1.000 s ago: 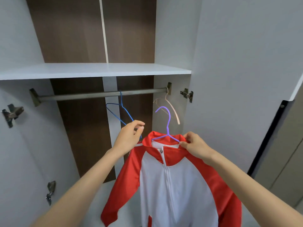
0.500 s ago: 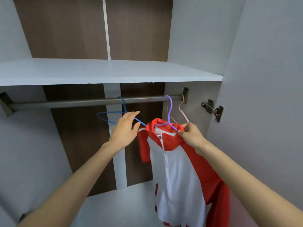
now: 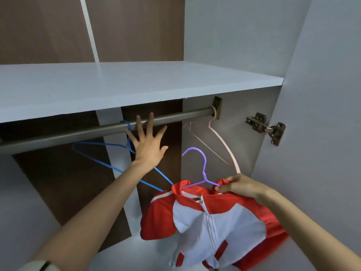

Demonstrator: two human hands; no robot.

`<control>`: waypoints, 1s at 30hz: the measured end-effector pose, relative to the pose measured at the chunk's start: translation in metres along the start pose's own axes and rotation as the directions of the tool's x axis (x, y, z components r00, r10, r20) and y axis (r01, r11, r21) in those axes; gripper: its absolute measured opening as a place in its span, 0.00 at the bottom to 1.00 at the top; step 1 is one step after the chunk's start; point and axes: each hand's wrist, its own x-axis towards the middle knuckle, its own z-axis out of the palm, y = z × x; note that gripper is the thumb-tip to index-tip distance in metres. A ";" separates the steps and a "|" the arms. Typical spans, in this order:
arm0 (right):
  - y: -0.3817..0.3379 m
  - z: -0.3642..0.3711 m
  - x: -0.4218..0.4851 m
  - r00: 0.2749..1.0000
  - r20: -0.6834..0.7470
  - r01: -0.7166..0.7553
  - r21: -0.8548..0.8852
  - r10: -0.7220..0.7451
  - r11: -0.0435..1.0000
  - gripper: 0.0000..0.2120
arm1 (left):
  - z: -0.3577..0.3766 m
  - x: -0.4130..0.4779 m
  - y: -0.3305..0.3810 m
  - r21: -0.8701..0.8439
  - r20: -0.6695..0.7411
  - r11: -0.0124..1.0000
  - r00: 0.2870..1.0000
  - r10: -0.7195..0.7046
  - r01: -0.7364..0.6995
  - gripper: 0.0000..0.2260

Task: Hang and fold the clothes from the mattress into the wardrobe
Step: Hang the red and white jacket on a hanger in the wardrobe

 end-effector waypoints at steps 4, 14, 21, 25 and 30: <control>0.012 -0.002 -0.004 0.999 -0.033 -0.017 -0.074 0.015 0.997 0.05 | 0.005 -0.002 0.002 0.060 -0.015 0.998 1.000 -0.018 0.019 0.42; 0.040 0.005 -0.026 0.998 0.031 0.058 -0.317 -0.050 0.947 0.11 | -0.007 -0.047 -0.010 0.044 0.101 0.995 0.990 -0.095 0.091 0.44; -0.005 0.001 -0.012 0.962 -0.196 0.125 -0.296 -0.188 0.947 0.07 | -0.022 -0.051 -0.024 0.000 0.098 0.996 0.991 -0.088 0.088 0.43; -0.048 -0.001 -0.003 0.885 -0.368 0.167 -0.321 -0.286 0.932 0.04 | -0.027 -0.037 -0.029 0.026 0.017 0.995 0.995 -0.095 0.094 0.40; -0.082 -0.002 0.029 0.814 -0.501 0.168 -0.281 -0.294 0.945 0.10 | -0.028 -0.015 -0.032 -0.004 -0.002 0.998 0.998 -0.058 0.058 0.37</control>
